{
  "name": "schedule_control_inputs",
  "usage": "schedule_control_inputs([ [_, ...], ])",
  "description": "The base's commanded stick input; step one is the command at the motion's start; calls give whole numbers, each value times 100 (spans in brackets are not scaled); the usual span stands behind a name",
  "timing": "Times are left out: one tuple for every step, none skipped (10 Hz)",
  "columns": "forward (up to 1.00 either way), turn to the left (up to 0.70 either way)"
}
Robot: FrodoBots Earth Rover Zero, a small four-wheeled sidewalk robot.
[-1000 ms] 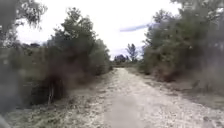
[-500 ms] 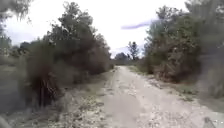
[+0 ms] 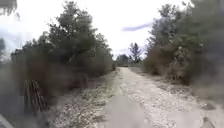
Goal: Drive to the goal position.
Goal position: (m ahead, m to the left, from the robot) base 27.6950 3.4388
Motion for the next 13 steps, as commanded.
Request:
schedule_control_inputs([
  [70, 0],
  [70, -3],
  [70, -28],
  [70, -35],
  [70, -35],
  [70, -35],
  [70, -35],
  [70, -35],
  [70, -35],
  [70, -35],
  [70, -34],
  [70, -7],
  [70, 0],
])
